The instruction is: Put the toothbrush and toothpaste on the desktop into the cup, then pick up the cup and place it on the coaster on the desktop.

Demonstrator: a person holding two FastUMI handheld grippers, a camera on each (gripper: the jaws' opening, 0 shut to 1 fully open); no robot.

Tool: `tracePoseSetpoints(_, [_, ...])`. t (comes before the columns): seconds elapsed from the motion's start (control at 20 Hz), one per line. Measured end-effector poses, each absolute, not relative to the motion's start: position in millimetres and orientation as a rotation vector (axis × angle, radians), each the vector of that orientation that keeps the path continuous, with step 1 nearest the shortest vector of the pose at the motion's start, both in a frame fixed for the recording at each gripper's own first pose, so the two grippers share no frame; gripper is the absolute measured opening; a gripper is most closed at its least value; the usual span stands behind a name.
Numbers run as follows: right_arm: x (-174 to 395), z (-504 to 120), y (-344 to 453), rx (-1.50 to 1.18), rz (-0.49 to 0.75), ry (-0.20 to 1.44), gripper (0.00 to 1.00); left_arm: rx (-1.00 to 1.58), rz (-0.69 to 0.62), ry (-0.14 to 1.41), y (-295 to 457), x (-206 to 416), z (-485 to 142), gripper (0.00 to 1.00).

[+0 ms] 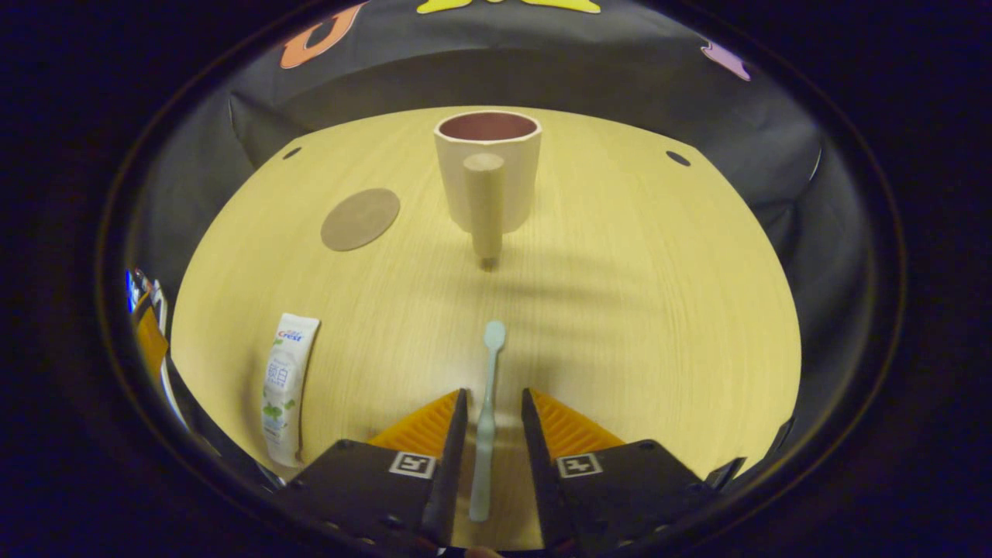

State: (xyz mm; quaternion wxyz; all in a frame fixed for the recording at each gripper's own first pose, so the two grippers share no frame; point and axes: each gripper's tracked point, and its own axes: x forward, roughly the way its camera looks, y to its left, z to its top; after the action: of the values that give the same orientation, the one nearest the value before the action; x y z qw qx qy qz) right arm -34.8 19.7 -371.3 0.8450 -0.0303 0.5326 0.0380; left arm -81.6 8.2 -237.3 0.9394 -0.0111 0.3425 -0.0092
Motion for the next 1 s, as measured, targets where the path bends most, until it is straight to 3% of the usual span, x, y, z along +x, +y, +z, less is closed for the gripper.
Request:
tracePoseSetpoints(0.05, [-35.4,-371.5,19.6,-0.064,0.081,1.133,0.22,-0.026,-0.020,0.704,7.8,-82.3,-239.3,0.99])
tracePoseSetpoints(0.2, [-35.2,-373.6,18.7,-0.057,0.073,1.135,0.21,-0.033,-0.031,0.720,5.1,-86.2,-242.0,0.99])
tracePoseSetpoints(0.3, [-35.5,-374.3,18.6,-0.049,0.079,1.138,0.07,-0.039,-0.041,0.733,3.3,-90.6,-245.6,0.99])
tracePoseSetpoints(0.4, [-33.9,-374.8,18.4,-0.043,0.086,1.134,0.07,-0.061,-0.052,0.761,-1.0,-96.3,-254.2,0.99])
tracePoseSetpoints(0.45, [-35.4,-373.6,17.7,-0.035,0.087,1.139,0.01,-0.072,-0.055,0.779,-3.5,-100.3,-260.7,0.99])
tracePoseSetpoints(1.0, [-35.0,-320.7,10.8,0.054,0.088,1.039,0.01,-0.061,-0.083,0.958,-19.2,-130.4,-327.2,0.99])
